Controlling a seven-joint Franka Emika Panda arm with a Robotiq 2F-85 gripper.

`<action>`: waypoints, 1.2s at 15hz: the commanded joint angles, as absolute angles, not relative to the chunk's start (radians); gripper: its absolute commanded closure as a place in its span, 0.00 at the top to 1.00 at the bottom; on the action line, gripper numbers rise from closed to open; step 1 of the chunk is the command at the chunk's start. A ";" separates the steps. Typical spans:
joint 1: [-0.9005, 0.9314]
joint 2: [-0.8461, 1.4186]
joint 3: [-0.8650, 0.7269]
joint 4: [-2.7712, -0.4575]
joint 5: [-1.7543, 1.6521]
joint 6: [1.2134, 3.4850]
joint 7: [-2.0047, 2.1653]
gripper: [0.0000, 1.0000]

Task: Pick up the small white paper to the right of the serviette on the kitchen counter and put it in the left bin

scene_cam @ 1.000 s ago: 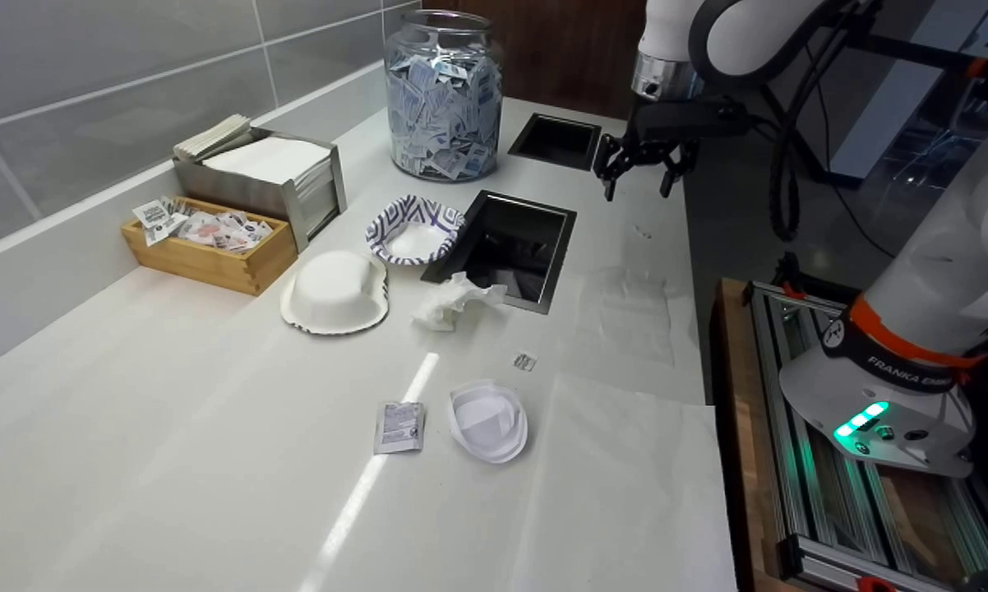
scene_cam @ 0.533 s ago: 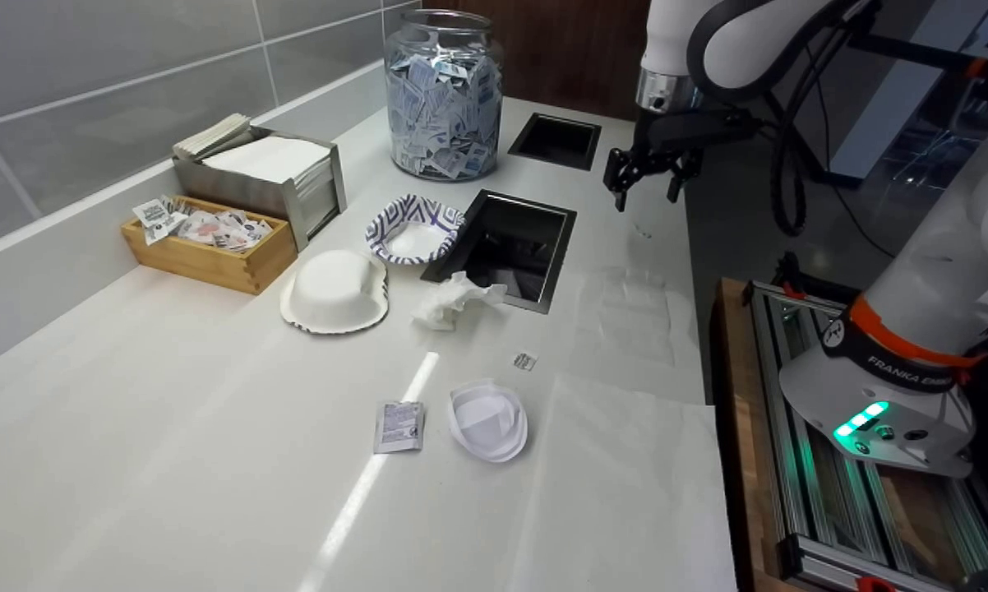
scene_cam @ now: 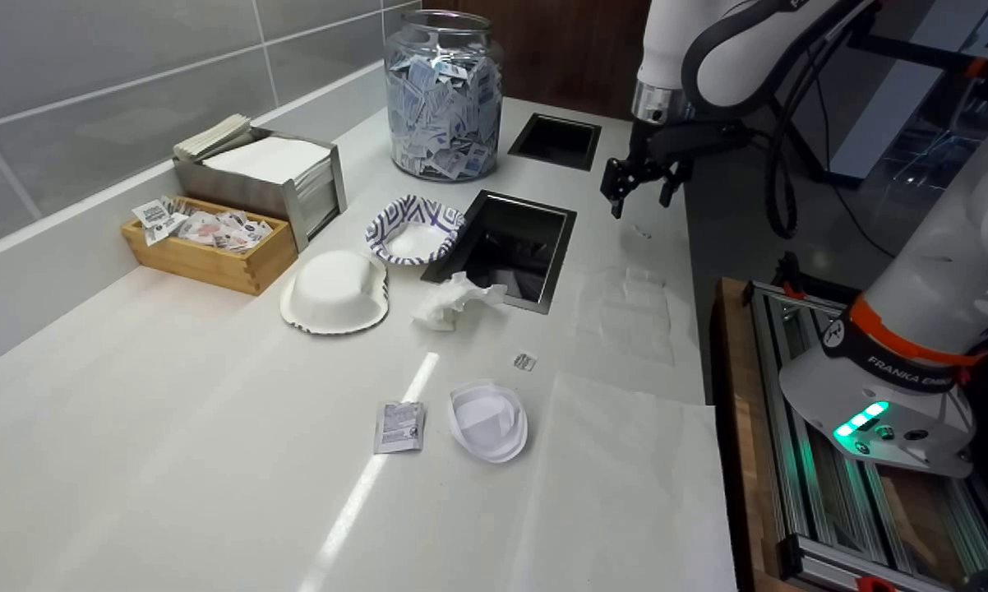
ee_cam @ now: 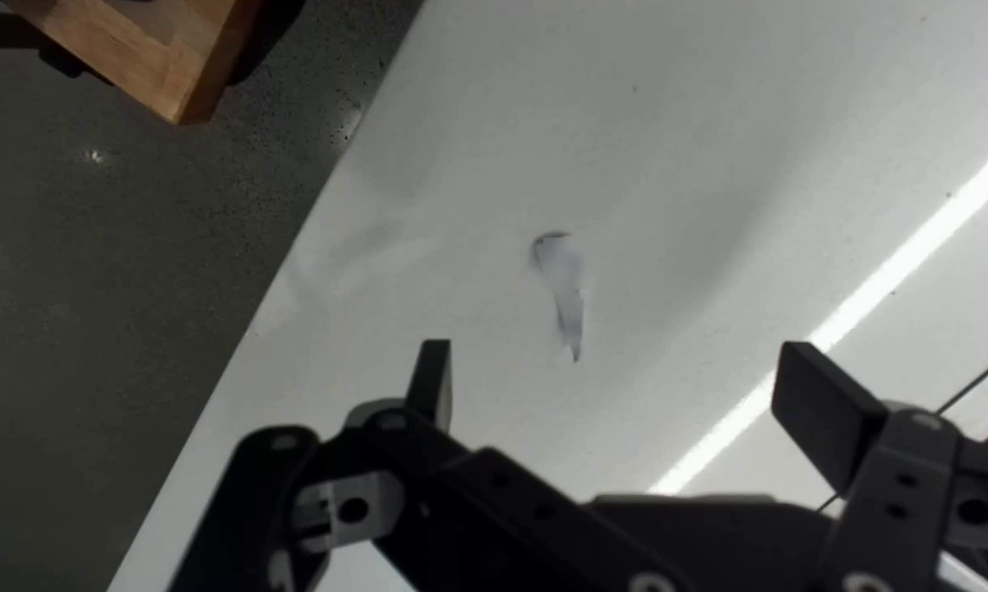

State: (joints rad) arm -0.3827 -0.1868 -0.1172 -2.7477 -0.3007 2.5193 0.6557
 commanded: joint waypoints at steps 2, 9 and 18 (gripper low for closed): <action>-0.366 -0.132 -0.156 -2.747 -0.276 2.565 0.594 1.00; -0.360 -0.083 -0.182 -2.747 -0.274 2.615 0.569 1.00; -0.332 -0.070 -0.203 -2.745 -0.132 2.623 0.446 0.56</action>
State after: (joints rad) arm -0.3534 -0.0856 -0.1776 -2.7458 -0.1815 2.6040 0.4947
